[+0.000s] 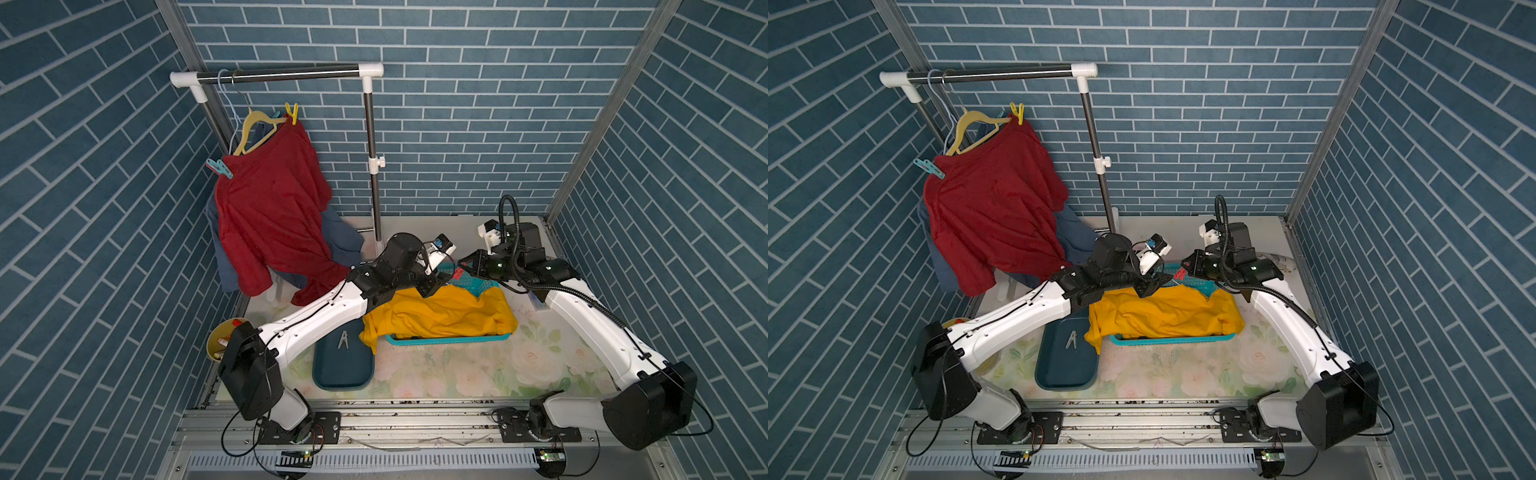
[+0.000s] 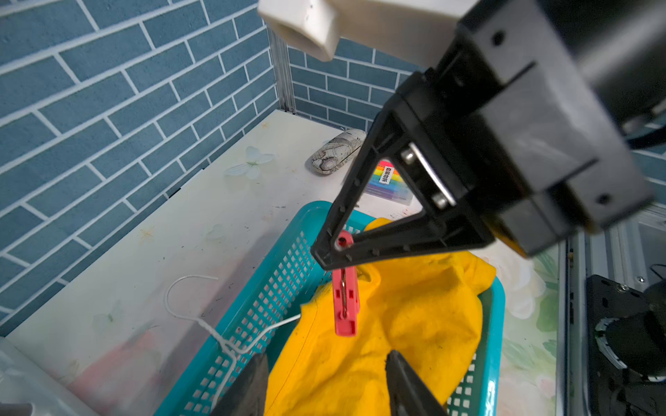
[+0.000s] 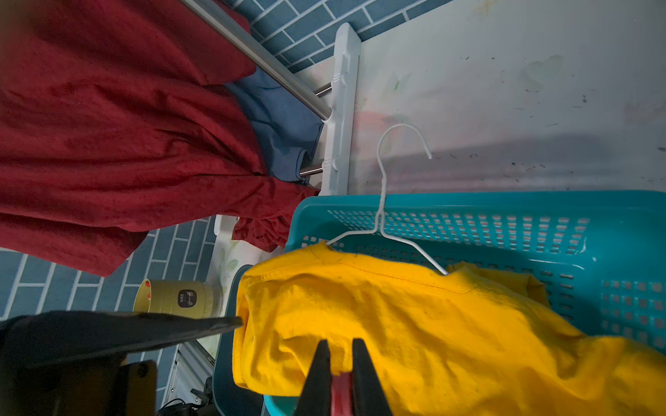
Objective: Remove the clothespins securing t-shirts to the hanger
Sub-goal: Place the clothespin in the storage box.
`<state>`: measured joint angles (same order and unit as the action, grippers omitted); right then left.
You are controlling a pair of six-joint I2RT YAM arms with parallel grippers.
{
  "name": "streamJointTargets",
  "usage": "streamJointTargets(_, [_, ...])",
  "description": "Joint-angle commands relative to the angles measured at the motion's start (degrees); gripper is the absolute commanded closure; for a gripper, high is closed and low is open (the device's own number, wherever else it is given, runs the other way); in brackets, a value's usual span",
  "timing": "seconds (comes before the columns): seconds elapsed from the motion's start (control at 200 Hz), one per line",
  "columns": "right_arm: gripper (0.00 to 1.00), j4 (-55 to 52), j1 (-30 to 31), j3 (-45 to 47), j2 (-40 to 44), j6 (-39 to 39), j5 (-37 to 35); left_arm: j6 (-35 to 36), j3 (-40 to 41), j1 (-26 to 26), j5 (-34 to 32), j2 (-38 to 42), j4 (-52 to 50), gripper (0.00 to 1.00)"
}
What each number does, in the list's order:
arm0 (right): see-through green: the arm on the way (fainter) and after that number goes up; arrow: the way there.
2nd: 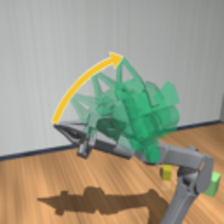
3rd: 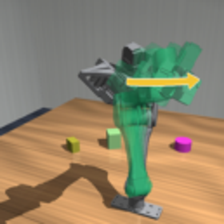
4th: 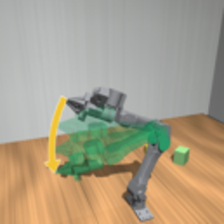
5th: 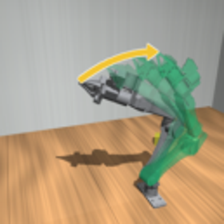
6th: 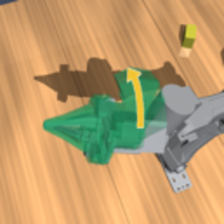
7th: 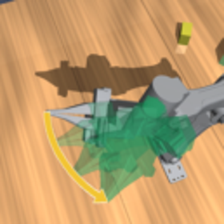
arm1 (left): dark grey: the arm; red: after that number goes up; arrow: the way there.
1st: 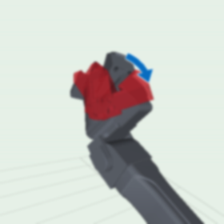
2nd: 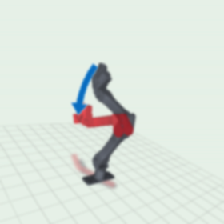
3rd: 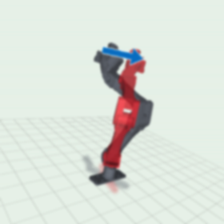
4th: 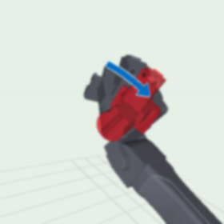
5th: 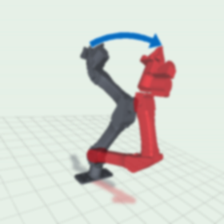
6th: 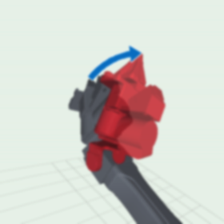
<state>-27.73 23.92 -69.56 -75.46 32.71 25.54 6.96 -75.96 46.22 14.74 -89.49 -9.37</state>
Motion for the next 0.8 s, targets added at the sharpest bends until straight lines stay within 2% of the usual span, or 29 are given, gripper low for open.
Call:
streamJointTargets(0.0, [0.89, 0.8, 1.0, -0.5, -0.8, 1.9, 2.5, -0.6, -3.0, -0.1, 2.5, -2.9, 2.0, 0.48])
streamJointTargets(0.25, [0.88, 0.9, 1.5, -0.5, -0.8, 2.2, 2.8, -1.6, -4.6, -0.1, 5.1, -6.5, 0.9, 0.51])
streamJointTargets(0.34, [0.88, 1.4, 1.8, -0.8, -1.2, 2.4, 3.0, -1.9, -4.5, -0.1, 5.6, -6.6, 0.9, 0.57])
streamJointTargets(0.415, [0.87, 1.4, 2.1, -1.1, -1.5, 2.4, 3.1, -1.9, -4.5, -0.1, 5.1, -6.4, 0.8, 0.68])
streamJointTargets(0.505, [0.79, 1.4, 2.5, -1.1, -1.9, 2.2, 3.3, -1.6, -4.4, -0.2, 4.2, -5.7, 0.1, 0.80])
streamJointTargets(0.58, [0.69, 1.5, 2.7, -1.0, -2.1, 2.2, 3.4, -1.5, -4.1, -0.3, 3.3, -5.1, -1.2, 0.88])
streamJointTargets(0.675, [0.52, 1.5, 2.8, -1.4, -2.2, 2.1, 3.1, -1.5, -3.6, -0.4, 2.1, -4.1, -3.7, 0.90])
streamJointTargets(0.79, [0.42, -1.1, 2.8, -3.1, -2.2, 0.1, 0.2, -1.3, -1.6, -0.7, -1.0, -1.5, -6.5, 0.91])
